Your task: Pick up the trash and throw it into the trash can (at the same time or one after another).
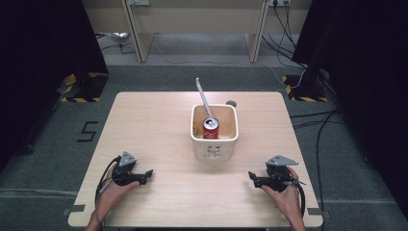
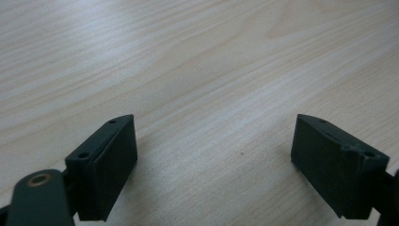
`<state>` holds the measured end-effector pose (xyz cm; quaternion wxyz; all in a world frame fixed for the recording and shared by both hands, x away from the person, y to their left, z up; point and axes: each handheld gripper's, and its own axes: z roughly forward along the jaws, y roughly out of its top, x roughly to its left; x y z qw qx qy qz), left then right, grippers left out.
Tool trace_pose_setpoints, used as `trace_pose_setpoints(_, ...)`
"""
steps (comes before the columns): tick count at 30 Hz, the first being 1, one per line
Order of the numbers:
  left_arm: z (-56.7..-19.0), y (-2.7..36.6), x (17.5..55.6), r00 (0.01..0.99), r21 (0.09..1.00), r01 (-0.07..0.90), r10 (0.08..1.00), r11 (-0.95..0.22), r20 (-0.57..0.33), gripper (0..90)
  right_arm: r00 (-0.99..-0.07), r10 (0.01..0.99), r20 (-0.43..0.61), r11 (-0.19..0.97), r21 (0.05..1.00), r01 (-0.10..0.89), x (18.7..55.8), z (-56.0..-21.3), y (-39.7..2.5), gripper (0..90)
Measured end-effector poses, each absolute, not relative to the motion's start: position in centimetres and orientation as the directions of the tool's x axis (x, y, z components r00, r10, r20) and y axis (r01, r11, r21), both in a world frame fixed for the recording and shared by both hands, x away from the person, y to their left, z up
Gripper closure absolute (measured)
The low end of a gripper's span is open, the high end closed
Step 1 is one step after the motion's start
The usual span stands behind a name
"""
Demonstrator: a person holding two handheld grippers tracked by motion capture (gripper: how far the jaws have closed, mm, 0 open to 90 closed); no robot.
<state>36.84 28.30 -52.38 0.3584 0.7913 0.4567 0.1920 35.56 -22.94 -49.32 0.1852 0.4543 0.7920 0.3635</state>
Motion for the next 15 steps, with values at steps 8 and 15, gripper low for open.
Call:
trace_pose_setpoints(8,-52.4,28.3,36.8,0.509,0.743,0.585,0.86,-0.326,-0.023,14.2,-0.514,0.857,0.034,0.329,0.732,0.596,34.9,-50.0,-23.3,17.6)
trace_pose_setpoints(15,-52.4,28.3,36.8,0.509,0.743,0.585,0.86,-0.326,-0.023,14.2,-0.509,0.86,0.029,0.332,0.725,0.603,34.3,-50.5,-23.7,17.6)
